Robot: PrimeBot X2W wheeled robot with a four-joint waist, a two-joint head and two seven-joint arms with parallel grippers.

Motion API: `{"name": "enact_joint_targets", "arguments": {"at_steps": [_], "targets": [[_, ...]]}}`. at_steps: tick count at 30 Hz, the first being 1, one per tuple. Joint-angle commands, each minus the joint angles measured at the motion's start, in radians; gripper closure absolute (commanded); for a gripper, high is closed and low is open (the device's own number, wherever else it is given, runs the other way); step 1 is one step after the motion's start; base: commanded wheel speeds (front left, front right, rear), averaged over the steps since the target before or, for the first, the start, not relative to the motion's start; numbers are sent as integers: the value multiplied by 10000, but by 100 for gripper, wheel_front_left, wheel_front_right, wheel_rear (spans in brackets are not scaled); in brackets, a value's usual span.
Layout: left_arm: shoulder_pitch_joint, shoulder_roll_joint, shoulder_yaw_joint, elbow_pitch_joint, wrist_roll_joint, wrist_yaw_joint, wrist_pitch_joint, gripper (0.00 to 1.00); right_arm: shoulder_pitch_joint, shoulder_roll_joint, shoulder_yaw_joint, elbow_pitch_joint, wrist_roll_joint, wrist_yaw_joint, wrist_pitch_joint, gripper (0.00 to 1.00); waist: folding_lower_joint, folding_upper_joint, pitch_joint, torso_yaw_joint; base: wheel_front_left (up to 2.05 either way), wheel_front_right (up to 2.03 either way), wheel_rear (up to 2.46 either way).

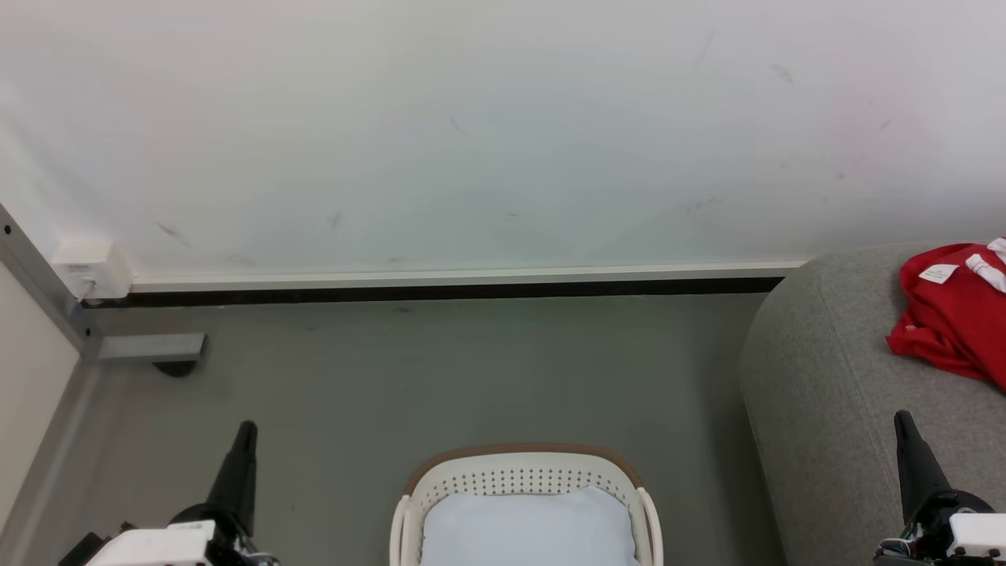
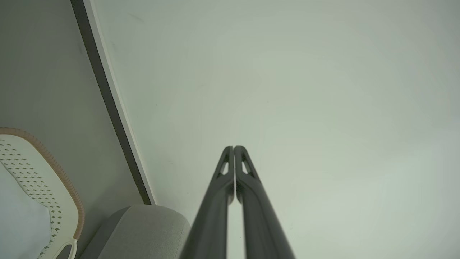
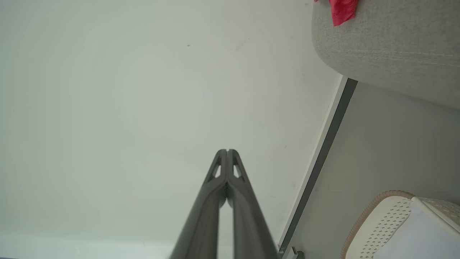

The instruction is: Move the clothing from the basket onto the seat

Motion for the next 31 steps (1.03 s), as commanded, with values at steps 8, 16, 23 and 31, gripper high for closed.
{"name": "enact_joint_targets", "arguments": {"at_steps": [8, 16, 23, 31], "targets": [[-86, 70, 20, -5, -139, -46, 35, 100, 129, -6, -45, -41, -5, -21, 39, 100, 0, 0, 0, 0, 0, 0, 0], [-86, 70, 20, -5, -139, -46, 34, 100, 129, -6, -45, -41, -5, -21, 40, 100, 0, 0, 0, 0, 0, 0, 0], [-86, 70, 20, -6, -139, -46, 34, 100, 129, -5, -44, -41, -6, -21, 40, 100, 0, 0, 0, 0, 0, 0, 0], [-85, 70, 20, -6, -139, -46, 34, 100, 129, -5, -45, -41, -7, -21, 41, 100, 0, 0, 0, 0, 0, 0, 0]]}}
